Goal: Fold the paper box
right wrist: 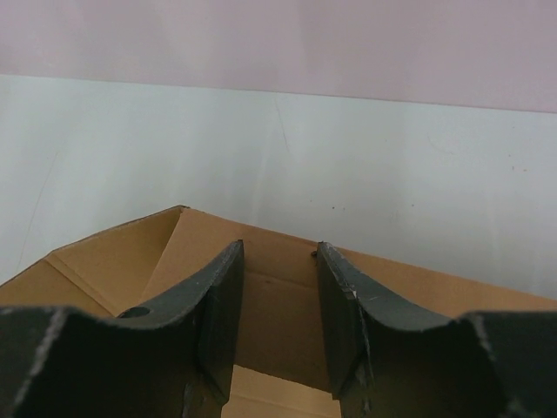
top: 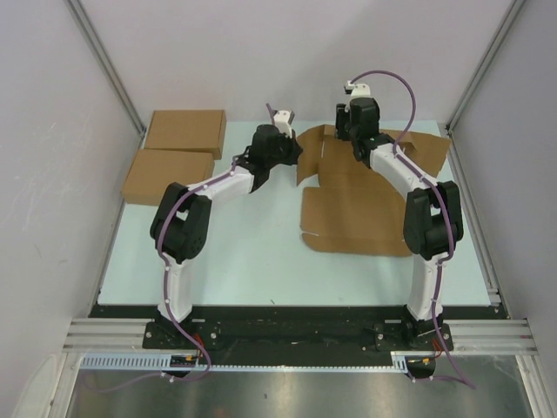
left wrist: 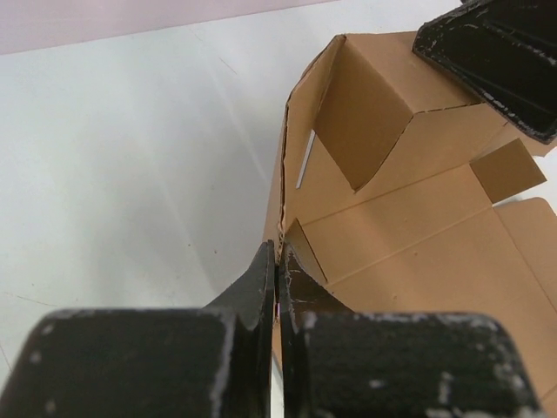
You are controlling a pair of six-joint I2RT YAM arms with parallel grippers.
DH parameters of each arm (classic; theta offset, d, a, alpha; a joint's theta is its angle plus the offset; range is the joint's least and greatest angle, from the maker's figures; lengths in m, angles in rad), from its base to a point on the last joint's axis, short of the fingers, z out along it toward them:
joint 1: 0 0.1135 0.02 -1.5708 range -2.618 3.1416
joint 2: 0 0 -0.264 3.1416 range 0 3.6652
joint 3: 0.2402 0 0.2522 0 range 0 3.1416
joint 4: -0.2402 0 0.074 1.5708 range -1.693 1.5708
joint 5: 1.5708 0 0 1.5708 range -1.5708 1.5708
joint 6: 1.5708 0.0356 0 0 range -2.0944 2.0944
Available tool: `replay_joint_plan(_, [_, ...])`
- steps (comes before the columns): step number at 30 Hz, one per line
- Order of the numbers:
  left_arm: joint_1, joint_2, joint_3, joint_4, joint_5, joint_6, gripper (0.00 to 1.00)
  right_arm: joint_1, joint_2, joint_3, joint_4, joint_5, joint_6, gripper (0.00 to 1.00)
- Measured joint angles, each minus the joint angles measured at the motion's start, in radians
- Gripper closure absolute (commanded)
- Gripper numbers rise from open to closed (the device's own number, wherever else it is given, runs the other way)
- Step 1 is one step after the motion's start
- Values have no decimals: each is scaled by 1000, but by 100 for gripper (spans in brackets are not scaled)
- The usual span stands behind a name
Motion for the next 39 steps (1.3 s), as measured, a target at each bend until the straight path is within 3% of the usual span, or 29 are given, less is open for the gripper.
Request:
replay_joint_plan(11, [-20,0,10,-5,22,-22,100,-2,-25,-56,23,34,-9,59])
replay_joint_plan(15, [-42,-2,-26,63,-6,-13,100,0,-65,-106,28,69,-9,59])
replay_joint_plan(30, [-59,-134,-428,457,-34,21,100,84,-259,-236,-123,108,-18,57])
replay_joint_plan(39, [-96,-169,-406,351,-77,-40,100,122,-309,-297,-129,154,-16,58])
